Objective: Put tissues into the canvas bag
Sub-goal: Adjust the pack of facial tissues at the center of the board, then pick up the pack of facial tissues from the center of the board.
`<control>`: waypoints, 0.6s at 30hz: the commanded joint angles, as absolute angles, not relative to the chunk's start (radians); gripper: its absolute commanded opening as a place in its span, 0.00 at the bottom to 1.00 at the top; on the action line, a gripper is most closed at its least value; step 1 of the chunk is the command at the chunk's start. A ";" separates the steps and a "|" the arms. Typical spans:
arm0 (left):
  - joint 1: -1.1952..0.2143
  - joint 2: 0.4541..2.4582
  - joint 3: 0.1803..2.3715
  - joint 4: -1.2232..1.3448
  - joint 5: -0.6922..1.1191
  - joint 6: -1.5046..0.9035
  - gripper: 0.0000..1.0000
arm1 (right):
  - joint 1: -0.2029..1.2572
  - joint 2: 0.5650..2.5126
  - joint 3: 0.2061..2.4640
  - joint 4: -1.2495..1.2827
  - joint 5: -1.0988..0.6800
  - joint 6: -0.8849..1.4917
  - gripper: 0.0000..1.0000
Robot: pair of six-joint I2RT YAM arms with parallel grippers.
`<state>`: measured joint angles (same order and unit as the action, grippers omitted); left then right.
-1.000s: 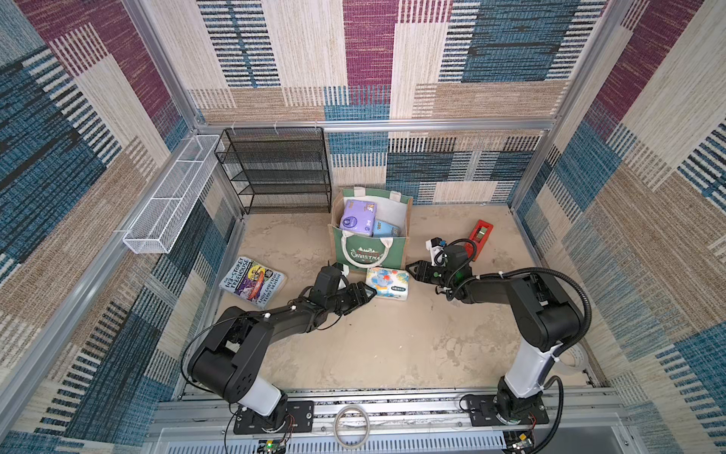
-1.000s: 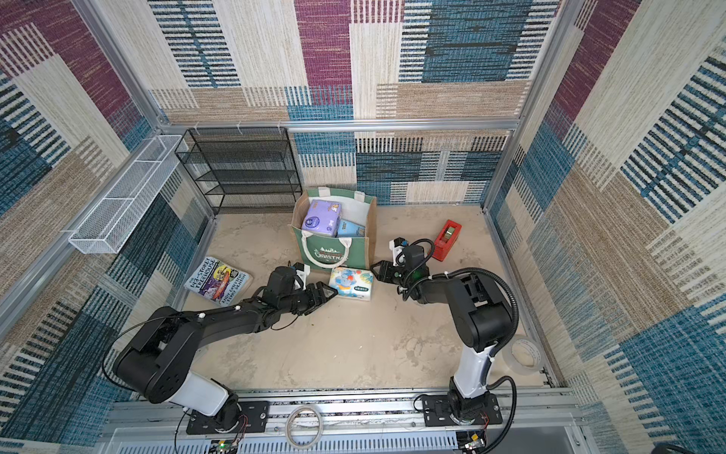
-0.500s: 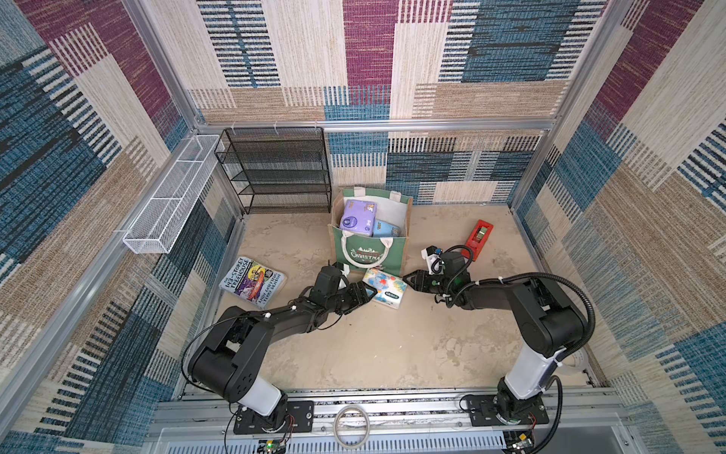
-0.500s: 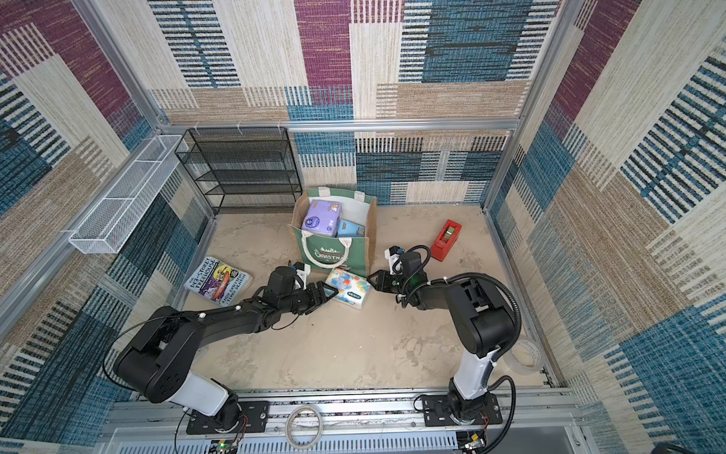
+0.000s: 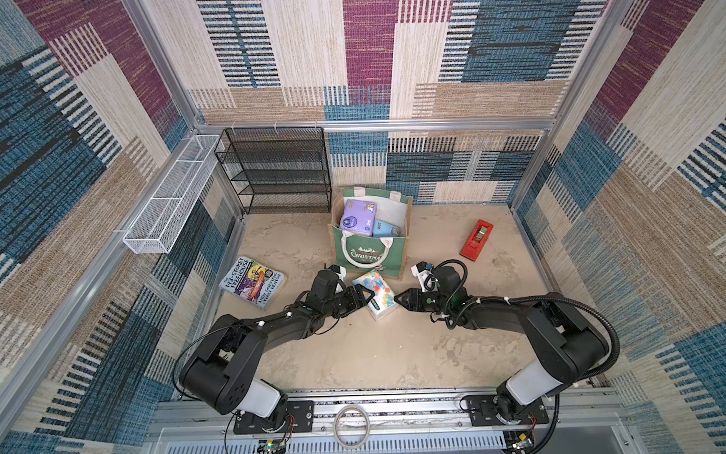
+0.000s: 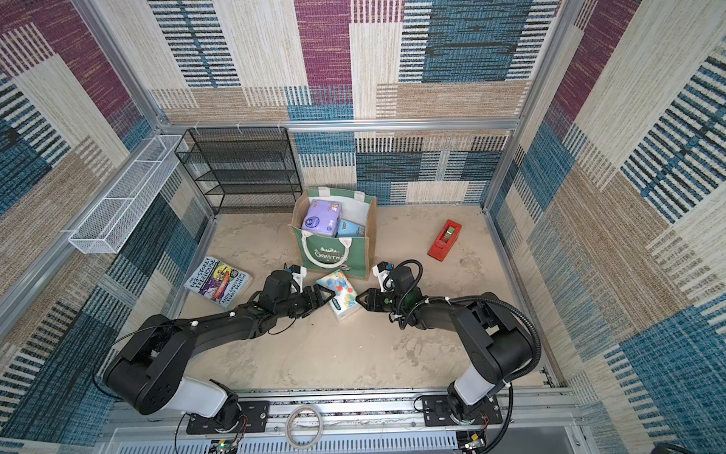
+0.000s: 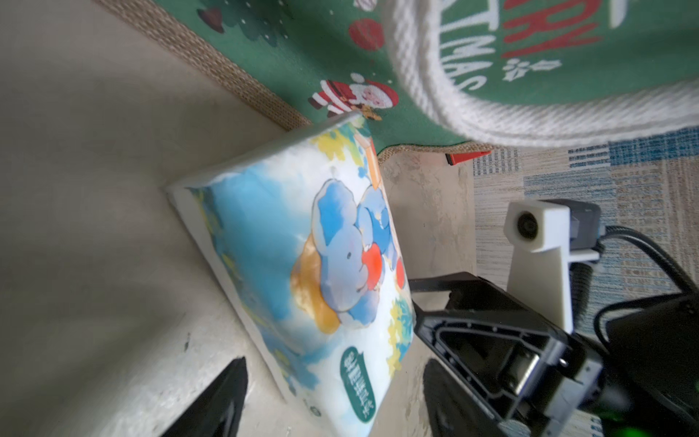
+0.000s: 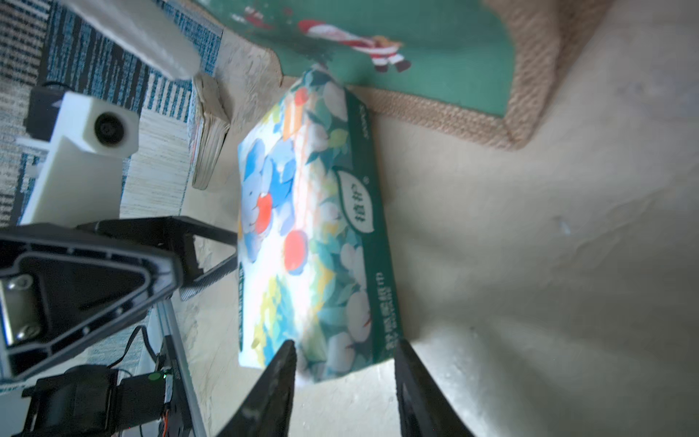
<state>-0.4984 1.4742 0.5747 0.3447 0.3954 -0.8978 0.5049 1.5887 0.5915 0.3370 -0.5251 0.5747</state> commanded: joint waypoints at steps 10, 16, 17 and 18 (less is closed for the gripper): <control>-0.470 1.438 0.550 0.335 0.380 -0.905 0.80 | 0.509 1.576 0.658 0.304 -0.429 0.563 0.54; -0.469 1.502 0.549 0.398 0.425 -0.939 0.80 | 0.511 1.638 0.686 0.349 -0.473 0.576 0.57; -0.469 1.513 0.548 0.416 0.433 -0.947 0.80 | 0.511 1.646 0.686 0.353 -0.477 0.582 0.56; -0.469 1.530 0.548 0.439 0.441 -0.959 0.79 | 0.511 1.653 0.684 0.365 -0.482 0.590 0.55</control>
<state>-0.4713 1.5070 0.5522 0.3660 0.4023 -0.9234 0.5095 1.6379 0.6781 0.3126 -0.4610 0.5743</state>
